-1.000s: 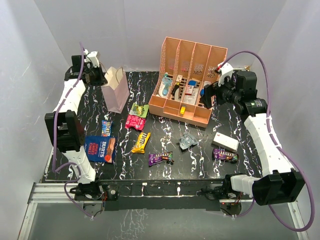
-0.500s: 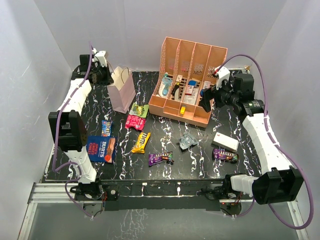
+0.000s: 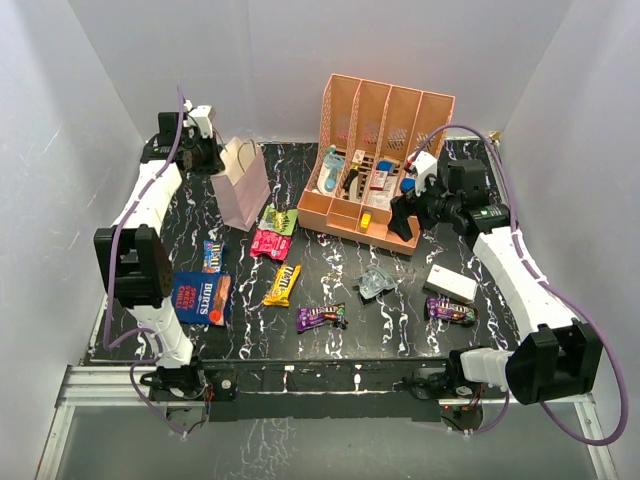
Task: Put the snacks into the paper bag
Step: Move the paper bag to the center of the board, then pick up the snack from the center of the board.
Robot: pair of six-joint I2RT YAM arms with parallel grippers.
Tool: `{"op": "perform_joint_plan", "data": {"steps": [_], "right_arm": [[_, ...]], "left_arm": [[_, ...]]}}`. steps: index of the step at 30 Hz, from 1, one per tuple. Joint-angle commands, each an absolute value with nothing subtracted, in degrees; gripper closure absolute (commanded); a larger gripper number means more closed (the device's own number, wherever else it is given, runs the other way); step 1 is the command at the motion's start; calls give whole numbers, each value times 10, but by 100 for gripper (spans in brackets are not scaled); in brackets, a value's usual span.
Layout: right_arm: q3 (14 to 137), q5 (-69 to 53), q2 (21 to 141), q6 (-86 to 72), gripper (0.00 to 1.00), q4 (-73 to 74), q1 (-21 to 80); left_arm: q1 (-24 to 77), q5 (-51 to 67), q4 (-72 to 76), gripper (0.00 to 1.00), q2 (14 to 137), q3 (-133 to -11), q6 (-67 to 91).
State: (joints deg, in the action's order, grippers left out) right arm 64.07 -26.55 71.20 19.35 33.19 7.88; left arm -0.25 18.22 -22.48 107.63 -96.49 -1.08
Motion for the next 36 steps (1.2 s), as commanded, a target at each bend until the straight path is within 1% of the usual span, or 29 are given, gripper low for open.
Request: {"op": "perform_joint_plan", "data": {"steps": [1,5,10,19,23,24,29,31,36], "right_arm": [[633,-272,700,201,2,310,85],[629,-278,700,198,1,310,86],[617,-279,699,201,2,306,88],[591,-253,698,244,2,303,106],[583,-247,706,258,1,308,119],[581,-247,707,261,2,307,121],[561,-250,704,253,2,288,122],[560,-252,703,250,2,283,122],[570,-268,701,238,2,277,122]], "left_arm": [[-4,177,-240,98,1022,-929,-12],[-3,178,-237,93,1019,-918,-10],[-3,180,-228,78,1006,-901,-10],[-3,168,-224,57,972,-905,-27],[-3,157,-228,46,949,-903,-37],[-3,155,-230,41,942,-902,-41],[-3,134,-236,23,892,-880,-69],[-4,124,-253,20,874,-872,-80],[-4,98,-301,18,821,-829,-114]]}}
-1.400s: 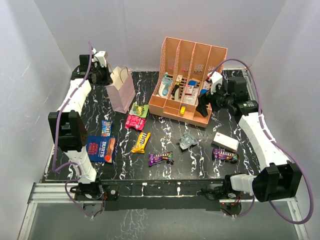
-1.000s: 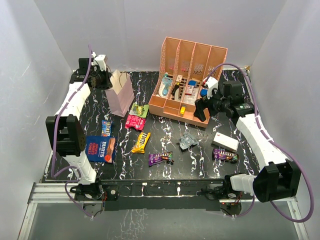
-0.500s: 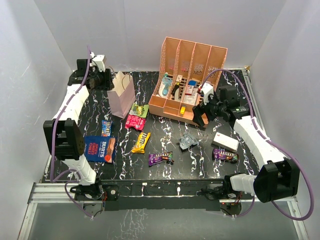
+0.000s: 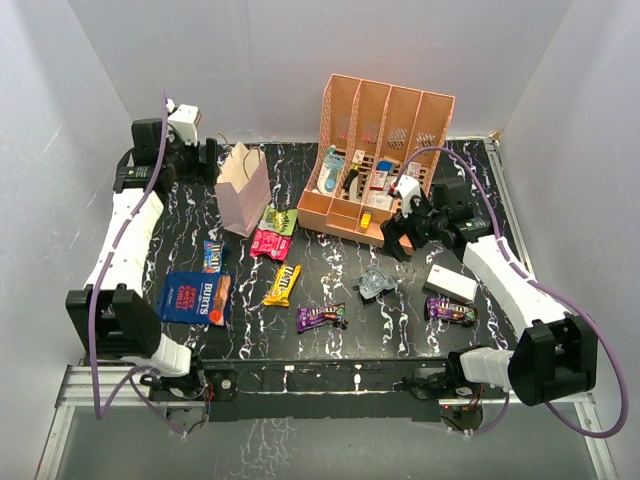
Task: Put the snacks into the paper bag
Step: Pick up the snack from the center of the board.
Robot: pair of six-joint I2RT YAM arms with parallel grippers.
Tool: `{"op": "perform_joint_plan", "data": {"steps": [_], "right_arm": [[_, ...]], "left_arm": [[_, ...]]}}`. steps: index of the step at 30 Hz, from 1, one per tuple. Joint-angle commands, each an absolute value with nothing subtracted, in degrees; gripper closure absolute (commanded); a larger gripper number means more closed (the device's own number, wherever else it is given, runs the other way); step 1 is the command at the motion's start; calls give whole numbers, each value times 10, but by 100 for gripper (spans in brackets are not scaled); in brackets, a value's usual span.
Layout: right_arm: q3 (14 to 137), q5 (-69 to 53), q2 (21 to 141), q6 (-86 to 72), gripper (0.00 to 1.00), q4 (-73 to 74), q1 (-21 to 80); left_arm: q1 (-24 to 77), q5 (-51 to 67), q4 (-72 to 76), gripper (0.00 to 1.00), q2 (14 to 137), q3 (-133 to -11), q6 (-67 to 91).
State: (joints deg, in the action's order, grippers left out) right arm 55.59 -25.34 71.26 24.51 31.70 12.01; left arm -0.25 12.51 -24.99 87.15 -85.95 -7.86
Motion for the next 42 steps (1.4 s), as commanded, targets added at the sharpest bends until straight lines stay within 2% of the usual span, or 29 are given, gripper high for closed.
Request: {"op": "perform_joint_plan", "data": {"steps": [1,5,18,24,42], "right_arm": [[572,-271,701,236,2,277,122],[572,-280,702,233,2,271,122],[516,-287,710,203,2,203,122],[507,-289,700,204,2,199,122],[490,-272,701,202,1,200,122]], "left_arm": [[-4,95,-313,18,811,-819,-118],[-26,106,-380,17,788,-792,-125],[-237,201,-530,21,781,-674,-274],[-301,181,-522,22,797,-595,-327],[-344,131,-429,25,786,-463,-367]]}}
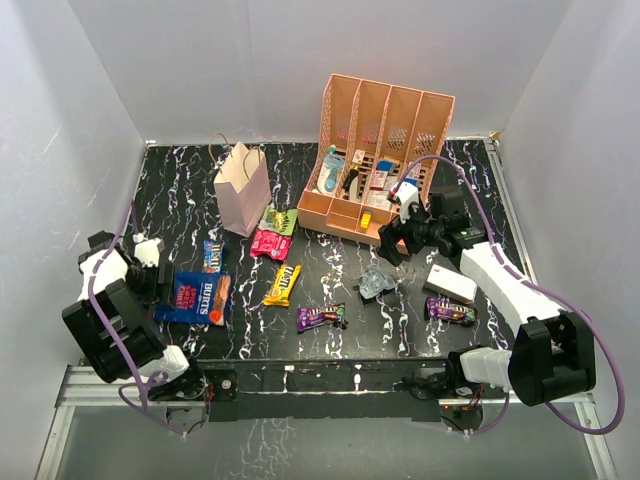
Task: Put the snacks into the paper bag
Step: Pick up the snack from the center of the board.
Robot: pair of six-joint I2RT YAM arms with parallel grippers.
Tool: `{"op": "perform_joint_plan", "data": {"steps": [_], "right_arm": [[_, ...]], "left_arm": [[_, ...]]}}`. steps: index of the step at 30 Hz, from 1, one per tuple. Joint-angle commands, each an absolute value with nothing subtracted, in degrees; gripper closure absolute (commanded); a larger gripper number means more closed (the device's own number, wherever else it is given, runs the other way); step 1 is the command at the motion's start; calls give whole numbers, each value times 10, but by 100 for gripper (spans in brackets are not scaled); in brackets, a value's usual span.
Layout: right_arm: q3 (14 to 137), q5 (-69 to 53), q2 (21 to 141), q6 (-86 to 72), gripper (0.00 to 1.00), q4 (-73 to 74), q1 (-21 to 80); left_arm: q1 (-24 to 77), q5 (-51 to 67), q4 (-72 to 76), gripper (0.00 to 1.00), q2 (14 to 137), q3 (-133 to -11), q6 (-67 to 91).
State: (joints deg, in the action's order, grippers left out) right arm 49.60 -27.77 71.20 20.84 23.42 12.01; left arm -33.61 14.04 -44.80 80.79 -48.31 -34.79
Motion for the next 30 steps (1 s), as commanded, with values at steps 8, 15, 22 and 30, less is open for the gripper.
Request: {"op": "perform_joint_plan", "data": {"steps": [8,15,22,30], "right_arm": [[487,-264,707,203,2,199,122],[485,-263,709,203,2,198,121],[483,-257,714,204,2,197,121],[480,-251,716,206,2,194,121]], "left_arm": [[-345,160,-435,28,797,-431,-379],[-345,155,-396,37,787,-391,-381],[-344,158,-359,49,786,-365,-376],[-344,177,-339,65,771,-366,-364]]}}
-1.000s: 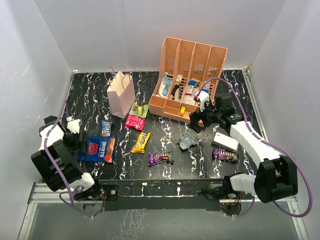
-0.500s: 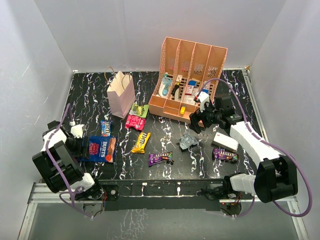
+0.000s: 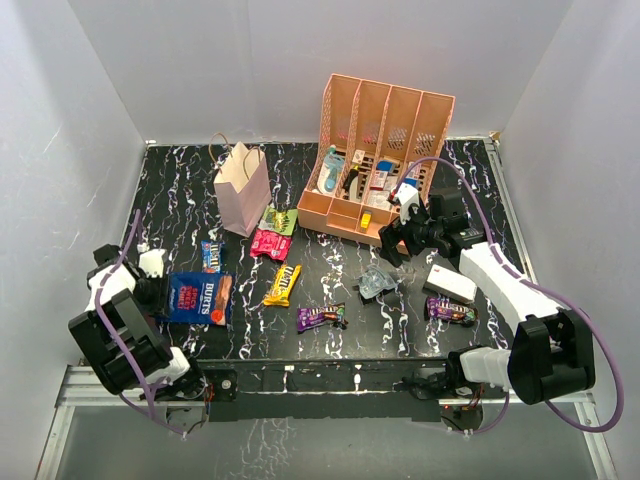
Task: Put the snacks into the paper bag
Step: Pick up the snack from the center of the board.
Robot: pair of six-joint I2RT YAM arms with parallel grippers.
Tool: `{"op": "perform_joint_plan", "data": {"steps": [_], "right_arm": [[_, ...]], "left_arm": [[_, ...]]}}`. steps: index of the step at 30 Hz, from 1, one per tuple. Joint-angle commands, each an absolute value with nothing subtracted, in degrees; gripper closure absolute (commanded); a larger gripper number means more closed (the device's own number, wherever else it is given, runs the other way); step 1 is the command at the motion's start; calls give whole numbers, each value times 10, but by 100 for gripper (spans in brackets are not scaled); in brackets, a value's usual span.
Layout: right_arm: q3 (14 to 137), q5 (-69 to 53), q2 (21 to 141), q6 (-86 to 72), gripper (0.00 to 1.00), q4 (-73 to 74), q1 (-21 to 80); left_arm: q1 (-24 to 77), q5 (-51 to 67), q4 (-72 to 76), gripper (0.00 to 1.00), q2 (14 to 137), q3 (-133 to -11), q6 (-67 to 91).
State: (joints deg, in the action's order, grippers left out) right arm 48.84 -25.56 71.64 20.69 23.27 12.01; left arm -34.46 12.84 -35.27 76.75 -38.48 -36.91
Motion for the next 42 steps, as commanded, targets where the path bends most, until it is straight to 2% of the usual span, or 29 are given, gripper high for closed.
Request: {"op": "perform_joint_plan", "data": {"steps": [1,14,27,32,42], "right_arm": [[480,-250,717,207,2,194,120],[479,-246,725,208,2,193,121],[477,-248,718,209,2,192,121],[478,-249,717,209,2,192,121],[478,-254,715,210,2,193,121]], "left_arm": [[-344,179,-339,67,771,-366,-363],[-343,191,-355,99,772,-390,-366],[-335,228,-503,100,696,-500,-421],[-327,282,-573,100,693,-566,-430],[-239,313,-602,100,692,-637,-380]]}}
